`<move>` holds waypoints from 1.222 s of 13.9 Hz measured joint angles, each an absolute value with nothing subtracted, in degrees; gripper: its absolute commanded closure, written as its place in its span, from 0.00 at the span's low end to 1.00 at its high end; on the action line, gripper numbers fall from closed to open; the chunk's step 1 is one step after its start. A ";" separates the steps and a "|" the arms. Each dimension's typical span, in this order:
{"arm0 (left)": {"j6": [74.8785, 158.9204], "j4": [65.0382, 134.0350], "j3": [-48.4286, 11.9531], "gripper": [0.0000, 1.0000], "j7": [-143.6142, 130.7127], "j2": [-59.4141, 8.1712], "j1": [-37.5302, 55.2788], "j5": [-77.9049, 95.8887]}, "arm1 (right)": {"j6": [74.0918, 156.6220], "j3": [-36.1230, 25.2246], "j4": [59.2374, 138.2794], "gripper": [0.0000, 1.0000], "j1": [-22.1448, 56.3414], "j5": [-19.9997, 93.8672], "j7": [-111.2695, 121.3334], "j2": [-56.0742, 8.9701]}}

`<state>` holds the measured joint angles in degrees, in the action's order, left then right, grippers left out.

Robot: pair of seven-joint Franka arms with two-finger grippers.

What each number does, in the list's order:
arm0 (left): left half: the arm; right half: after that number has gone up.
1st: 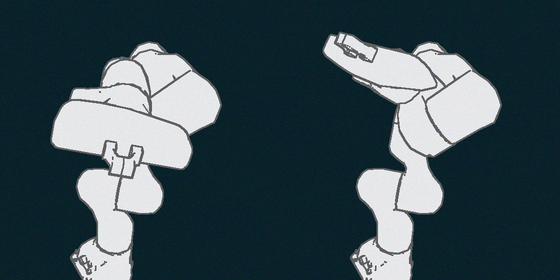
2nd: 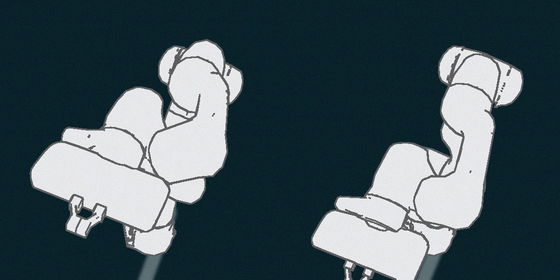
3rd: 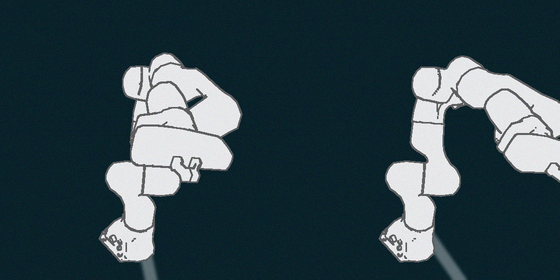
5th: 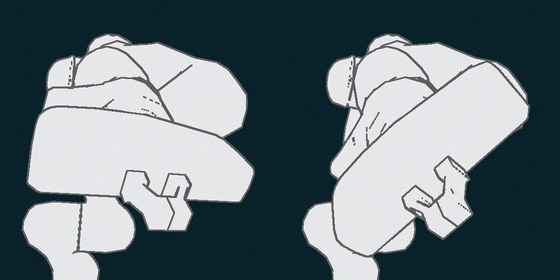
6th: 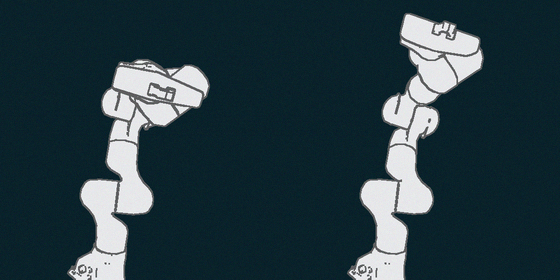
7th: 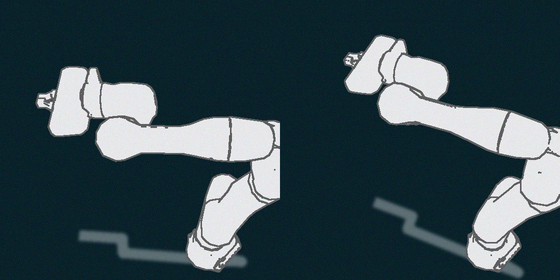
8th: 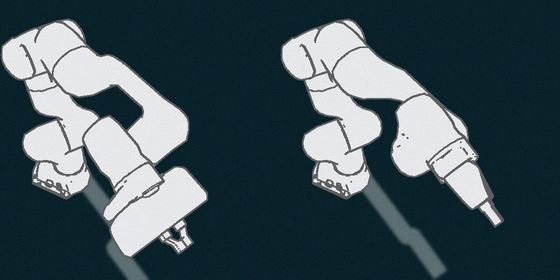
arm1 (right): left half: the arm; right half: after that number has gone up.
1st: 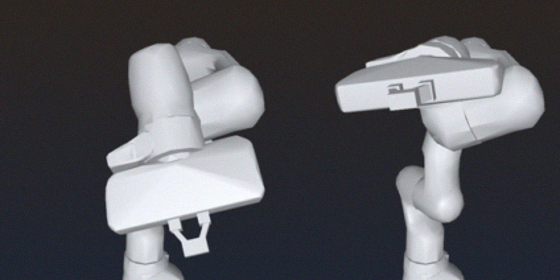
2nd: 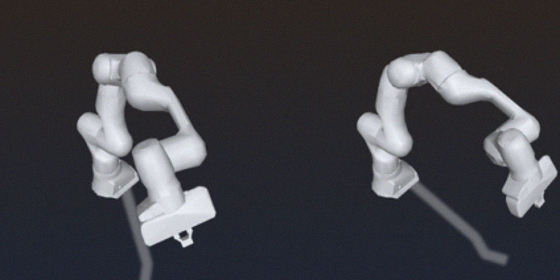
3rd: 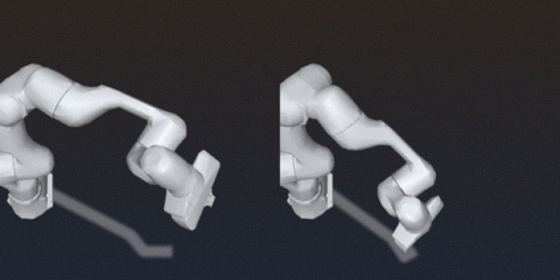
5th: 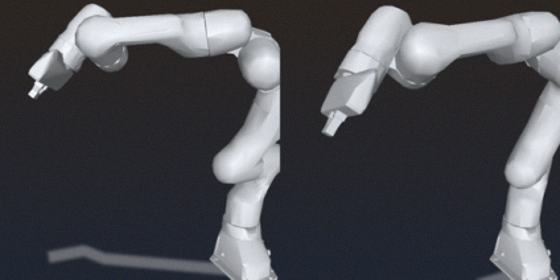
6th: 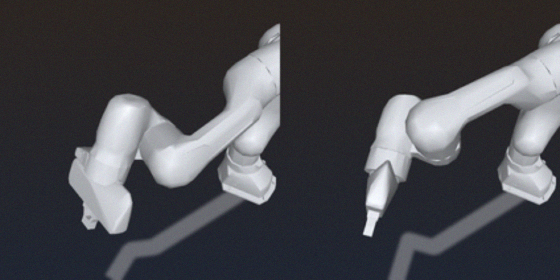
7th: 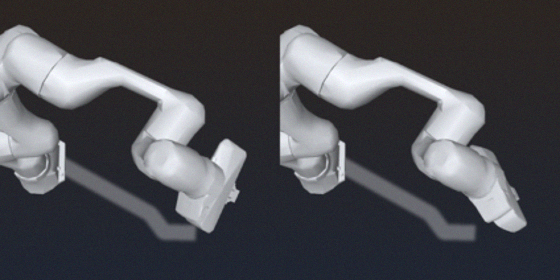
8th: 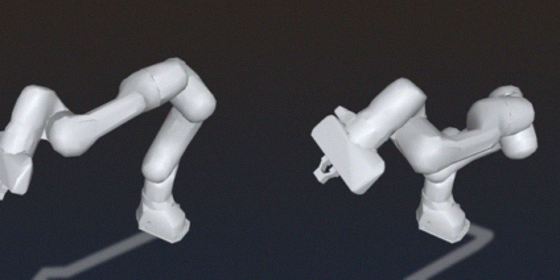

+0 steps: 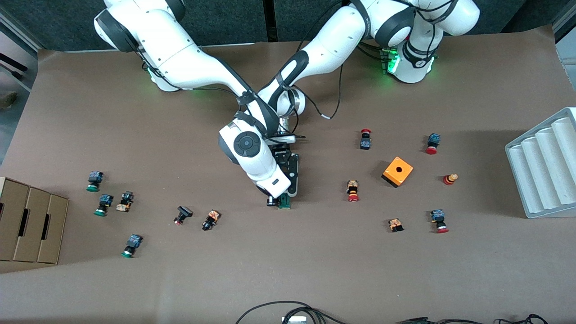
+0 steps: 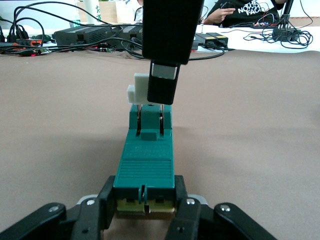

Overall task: Close load switch with both arms
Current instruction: 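Push the white lever toward the switch contacts with the right gripper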

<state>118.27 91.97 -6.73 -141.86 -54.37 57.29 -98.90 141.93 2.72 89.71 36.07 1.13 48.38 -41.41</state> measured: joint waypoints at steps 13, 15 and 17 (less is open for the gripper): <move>118.27 91.97 -6.73 0.62 -141.86 -54.37 57.29 -98.90 | 142.64 2.70 89.60 0.51 36.53 1.13 47.45 -41.47; 118.27 91.97 -6.73 0.62 -141.86 -54.37 57.29 -98.90 | 142.73 2.70 89.60 0.51 36.53 1.13 47.45 -41.51; 118.27 91.97 -6.73 0.62 -141.86 -54.37 57.29 -98.90 | 143.07 2.70 89.60 0.51 36.53 1.13 47.45 -41.59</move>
<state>118.27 91.97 -6.73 -141.86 -54.37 57.29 -98.90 143.07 2.70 89.60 36.53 1.13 47.45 -41.59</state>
